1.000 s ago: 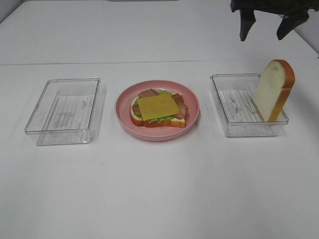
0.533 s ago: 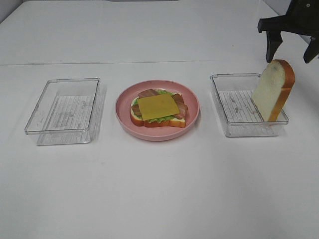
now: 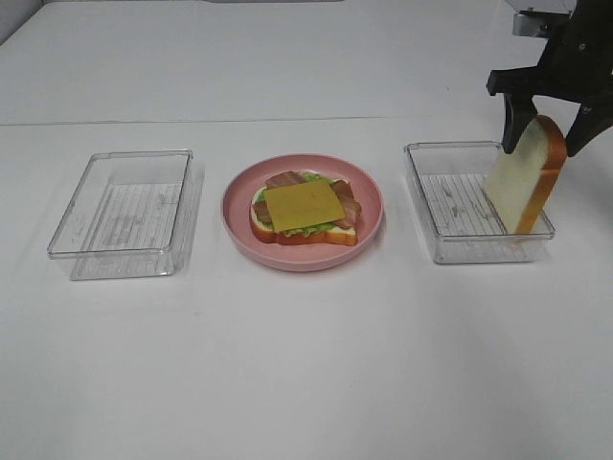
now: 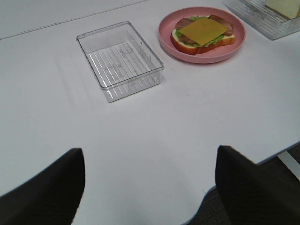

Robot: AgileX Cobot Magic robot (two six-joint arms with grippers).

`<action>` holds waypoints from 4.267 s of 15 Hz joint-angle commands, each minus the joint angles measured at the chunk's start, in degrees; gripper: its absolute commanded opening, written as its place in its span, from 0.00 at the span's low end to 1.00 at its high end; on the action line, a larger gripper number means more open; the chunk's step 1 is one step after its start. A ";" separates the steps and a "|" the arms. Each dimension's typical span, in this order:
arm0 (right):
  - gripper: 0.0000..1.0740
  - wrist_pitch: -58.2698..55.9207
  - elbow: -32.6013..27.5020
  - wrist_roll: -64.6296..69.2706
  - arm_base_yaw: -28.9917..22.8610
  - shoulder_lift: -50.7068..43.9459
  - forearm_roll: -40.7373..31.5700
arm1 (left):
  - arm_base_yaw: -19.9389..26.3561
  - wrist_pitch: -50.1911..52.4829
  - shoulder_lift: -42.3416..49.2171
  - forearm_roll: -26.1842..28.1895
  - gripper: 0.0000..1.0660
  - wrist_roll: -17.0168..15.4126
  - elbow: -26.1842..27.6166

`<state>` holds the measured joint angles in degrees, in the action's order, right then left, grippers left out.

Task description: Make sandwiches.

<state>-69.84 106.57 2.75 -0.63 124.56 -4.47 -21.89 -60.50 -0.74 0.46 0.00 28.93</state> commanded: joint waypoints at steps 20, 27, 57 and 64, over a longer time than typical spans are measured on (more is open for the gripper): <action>0.00 11.75 -8.02 -3.67 -15.93 -11.63 -33.06 | 0.06 0.57 0.34 0.17 0.69 0.00 -0.23; 0.00 26.13 -19.02 -9.28 -18.05 -6.99 -48.99 | 0.06 0.57 0.34 0.17 0.69 0.00 -0.23; 0.78 17.25 -18.85 -0.46 -17.93 -15.53 -10.37 | 0.06 0.57 0.34 0.17 0.69 0.00 -0.23; 0.78 -2.06 -18.96 -0.40 -18.05 -34.38 -0.29 | 0.06 0.57 0.34 0.17 0.69 0.00 -0.23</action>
<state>-69.21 87.66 1.78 -18.62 91.04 -5.33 -21.89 -60.50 -0.74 0.46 0.00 28.93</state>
